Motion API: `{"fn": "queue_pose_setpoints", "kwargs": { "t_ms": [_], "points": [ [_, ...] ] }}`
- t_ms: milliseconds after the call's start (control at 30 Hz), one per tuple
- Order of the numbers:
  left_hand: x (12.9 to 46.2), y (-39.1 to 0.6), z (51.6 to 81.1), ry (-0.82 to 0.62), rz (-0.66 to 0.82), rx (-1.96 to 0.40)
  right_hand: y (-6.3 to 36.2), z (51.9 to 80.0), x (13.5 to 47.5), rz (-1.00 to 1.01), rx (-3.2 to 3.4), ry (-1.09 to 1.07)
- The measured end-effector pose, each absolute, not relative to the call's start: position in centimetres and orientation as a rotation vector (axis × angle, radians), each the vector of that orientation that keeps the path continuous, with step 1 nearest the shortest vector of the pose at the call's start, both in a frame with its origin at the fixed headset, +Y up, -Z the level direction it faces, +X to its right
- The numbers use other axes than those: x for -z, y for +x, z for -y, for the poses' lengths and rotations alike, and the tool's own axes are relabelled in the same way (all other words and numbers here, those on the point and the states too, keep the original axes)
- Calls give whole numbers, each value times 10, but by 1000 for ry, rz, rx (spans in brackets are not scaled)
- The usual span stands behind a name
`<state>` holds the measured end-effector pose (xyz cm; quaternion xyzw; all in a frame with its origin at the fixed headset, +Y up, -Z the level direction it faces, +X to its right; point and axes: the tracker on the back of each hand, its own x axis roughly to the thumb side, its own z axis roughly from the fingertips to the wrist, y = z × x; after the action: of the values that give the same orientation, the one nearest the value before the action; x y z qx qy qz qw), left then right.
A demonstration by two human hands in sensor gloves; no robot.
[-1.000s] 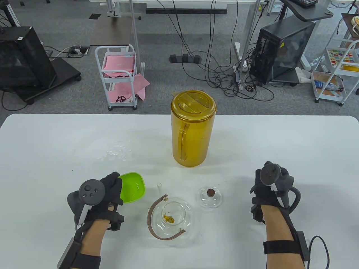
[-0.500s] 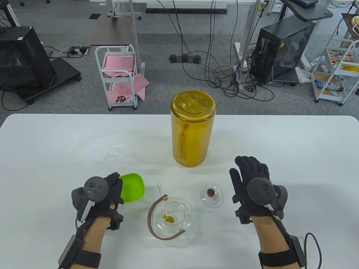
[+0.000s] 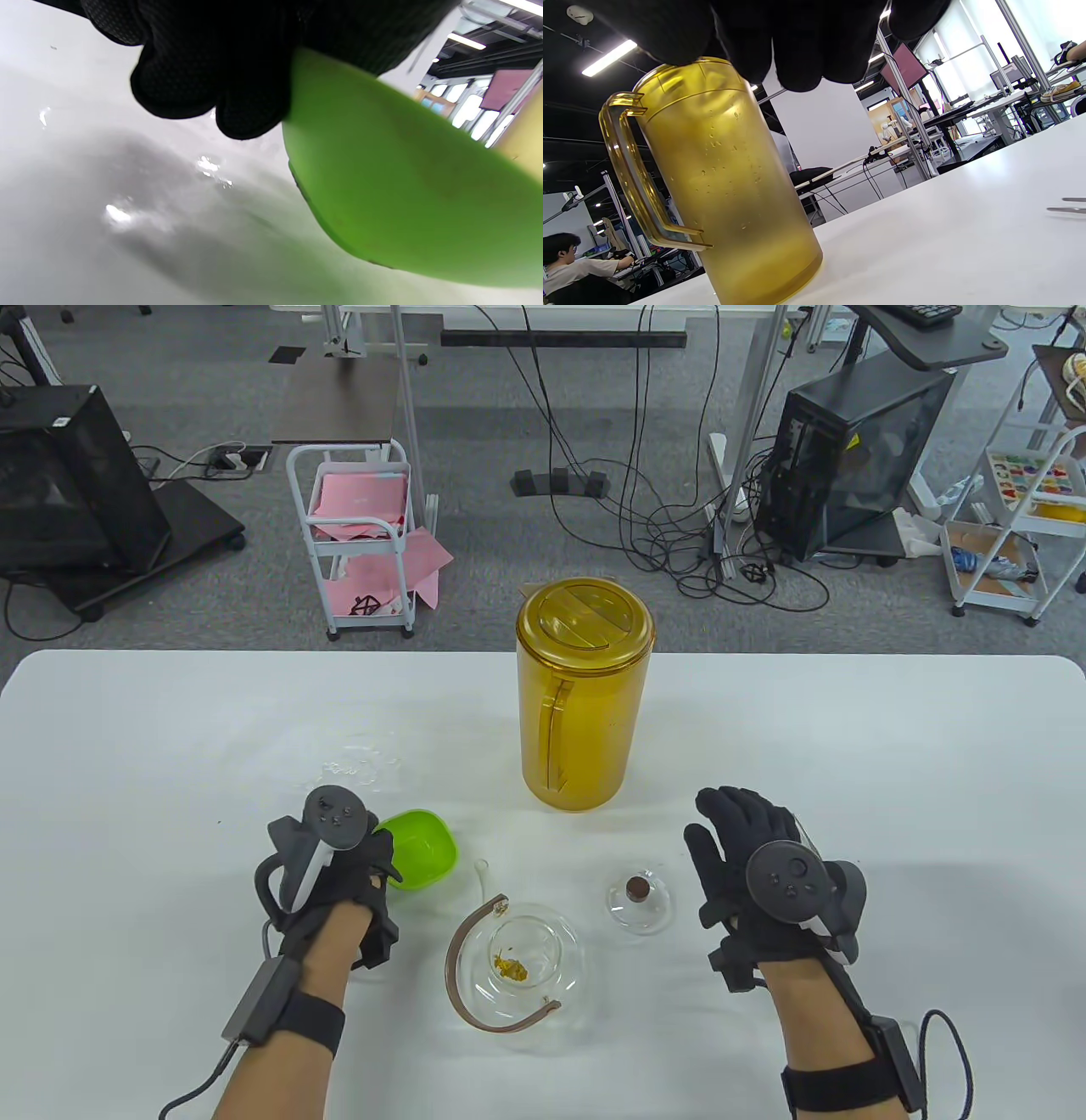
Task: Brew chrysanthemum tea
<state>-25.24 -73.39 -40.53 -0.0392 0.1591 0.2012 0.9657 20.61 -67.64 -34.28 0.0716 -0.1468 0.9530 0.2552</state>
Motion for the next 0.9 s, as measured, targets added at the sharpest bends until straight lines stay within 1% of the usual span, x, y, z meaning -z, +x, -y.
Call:
{"fn": "queue_pose_setpoints", "kwargs": {
  "t_ms": [133, 233, 300, 367, 433, 567, 767, 900],
  "points": [
    [418, -245, 743, -127, -364, -469, 212, 684, 348, 338, -2575, 180],
    [426, -244, 748, -159, -385, -434, 216, 687, 351, 319, -2562, 164],
    [429, -246, 752, -200, -399, -453, 217, 690, 353, 305, -2553, 156],
    [428, -248, 752, -189, -402, -490, 217, 692, 354, 286, -2553, 157],
    [428, -249, 750, -208, -400, -494, 217, 693, 355, 283, -2553, 159],
    [427, -252, 746, -341, -383, -477, 216, 689, 353, 298, -2551, 169],
    [420, -255, 728, -199, -338, -528, 216, 688, 353, 311, -2547, 177],
    [415, -253, 703, -11, -179, -646, 216, 688, 353, 314, -2544, 179]
  ]
}}
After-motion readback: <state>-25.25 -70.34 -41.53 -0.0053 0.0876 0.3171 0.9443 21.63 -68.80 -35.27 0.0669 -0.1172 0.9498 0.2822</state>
